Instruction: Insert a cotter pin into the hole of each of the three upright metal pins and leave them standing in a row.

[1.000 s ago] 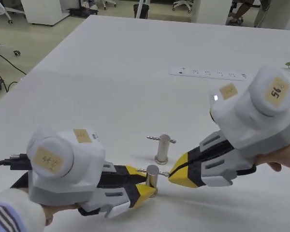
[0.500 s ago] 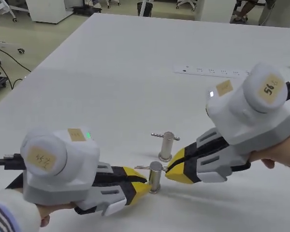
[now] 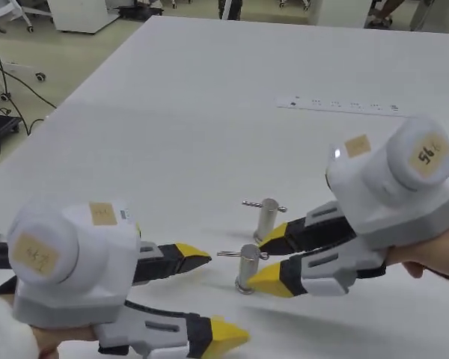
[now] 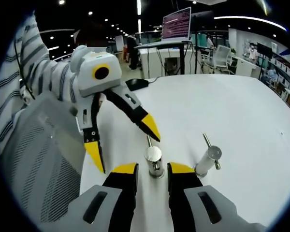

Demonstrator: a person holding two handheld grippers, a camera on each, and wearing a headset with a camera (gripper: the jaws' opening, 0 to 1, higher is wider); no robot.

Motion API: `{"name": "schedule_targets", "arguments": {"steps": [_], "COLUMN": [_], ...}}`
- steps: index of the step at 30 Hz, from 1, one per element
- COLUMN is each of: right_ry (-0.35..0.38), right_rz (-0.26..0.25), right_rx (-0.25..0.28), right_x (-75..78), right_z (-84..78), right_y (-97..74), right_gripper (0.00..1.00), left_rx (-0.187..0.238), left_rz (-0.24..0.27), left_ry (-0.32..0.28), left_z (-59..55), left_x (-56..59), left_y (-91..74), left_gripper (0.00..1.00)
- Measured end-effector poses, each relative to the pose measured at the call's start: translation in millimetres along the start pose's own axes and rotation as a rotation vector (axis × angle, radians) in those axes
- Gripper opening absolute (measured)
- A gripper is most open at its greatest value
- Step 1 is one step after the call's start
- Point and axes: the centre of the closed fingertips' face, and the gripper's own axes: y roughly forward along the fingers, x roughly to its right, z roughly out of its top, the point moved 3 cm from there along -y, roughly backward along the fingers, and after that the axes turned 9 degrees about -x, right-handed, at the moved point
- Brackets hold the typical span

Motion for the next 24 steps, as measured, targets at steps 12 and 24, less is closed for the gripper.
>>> {"name": "schedule_targets", "arguments": {"steps": [12,24], "right_ry": [0.018,0.018], "right_rz": [-0.026,-0.028], "right_rx": [0.035,0.037], "right_x": [5.0,6.5], "right_z": [3.1,4.2], "right_y": [14.5,25.0], "right_gripper": [0.31,0.23], "left_rx": [0.044,0.071], "left_rz": [0.088,0.153], "left_ry": [-0.057,-0.057], "left_z": [4.4,15.6], "left_x": [3.1,10.7], "left_y": [-3.9,-23.8], "left_gripper": [0.99,0.99]}}
